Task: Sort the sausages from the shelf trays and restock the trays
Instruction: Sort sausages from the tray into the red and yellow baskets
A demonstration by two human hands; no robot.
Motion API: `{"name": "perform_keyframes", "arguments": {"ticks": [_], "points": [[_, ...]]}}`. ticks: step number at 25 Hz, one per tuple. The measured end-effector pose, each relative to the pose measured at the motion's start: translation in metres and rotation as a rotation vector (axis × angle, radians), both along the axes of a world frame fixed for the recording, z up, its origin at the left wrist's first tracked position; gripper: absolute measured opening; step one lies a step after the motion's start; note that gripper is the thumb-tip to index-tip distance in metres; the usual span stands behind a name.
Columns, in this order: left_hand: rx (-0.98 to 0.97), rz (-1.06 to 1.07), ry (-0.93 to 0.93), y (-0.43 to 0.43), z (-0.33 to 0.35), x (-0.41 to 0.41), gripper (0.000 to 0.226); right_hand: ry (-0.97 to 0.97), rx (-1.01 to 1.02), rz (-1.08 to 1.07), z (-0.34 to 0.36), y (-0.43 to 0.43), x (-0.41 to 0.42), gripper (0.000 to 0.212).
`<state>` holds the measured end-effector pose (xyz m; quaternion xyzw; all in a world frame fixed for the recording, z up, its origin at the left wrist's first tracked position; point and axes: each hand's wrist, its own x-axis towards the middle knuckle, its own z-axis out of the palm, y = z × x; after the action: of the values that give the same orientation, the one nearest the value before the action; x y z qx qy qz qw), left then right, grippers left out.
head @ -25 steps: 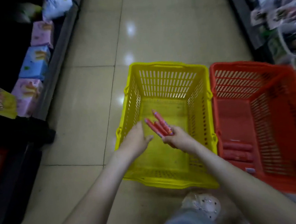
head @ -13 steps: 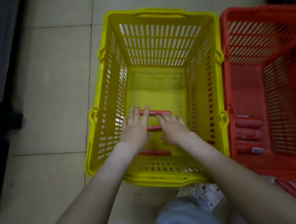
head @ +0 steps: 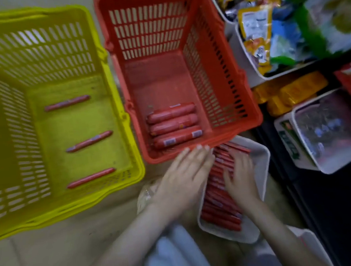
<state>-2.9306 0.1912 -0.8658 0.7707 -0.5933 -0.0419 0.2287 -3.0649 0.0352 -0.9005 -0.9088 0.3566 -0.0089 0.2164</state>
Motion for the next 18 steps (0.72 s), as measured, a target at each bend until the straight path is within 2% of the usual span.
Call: {"name": "perform_keyframes", "arguments": {"ticks": [2,3,5,7,12,15,18], "points": [[0.191,-0.200,-0.019,-0.011,-0.032,-0.018,0.051,0.296,0.090,-0.021,-0.045,-0.013,-0.037,0.050],[0.311,-0.231,0.013,-0.015,-0.043,-0.020,0.054,0.402,0.101,-0.001,-0.062,-0.016,-0.048,0.053],[0.524,-0.204,0.066,-0.023,-0.058,-0.020,0.059,0.494,0.073,0.067,-0.084,-0.020,-0.057,0.058],[0.604,-0.181,0.049,-0.024,-0.070,-0.016,0.061,0.494,0.001,0.088,-0.095,-0.027,-0.051,0.064],[0.660,-0.072,0.088,-0.037,-0.080,-0.013,0.060,0.612,-0.005,0.071,-0.106,-0.055,-0.027,0.094],[0.721,-0.049,0.076,-0.043,-0.082,-0.016,0.061,0.653,0.009,0.102,-0.106,-0.067,-0.026,0.093],[0.664,-0.054,0.080,-0.044,-0.085,-0.022,0.062,0.697,0.066,0.091,-0.107,-0.076,-0.022,0.093]]}}
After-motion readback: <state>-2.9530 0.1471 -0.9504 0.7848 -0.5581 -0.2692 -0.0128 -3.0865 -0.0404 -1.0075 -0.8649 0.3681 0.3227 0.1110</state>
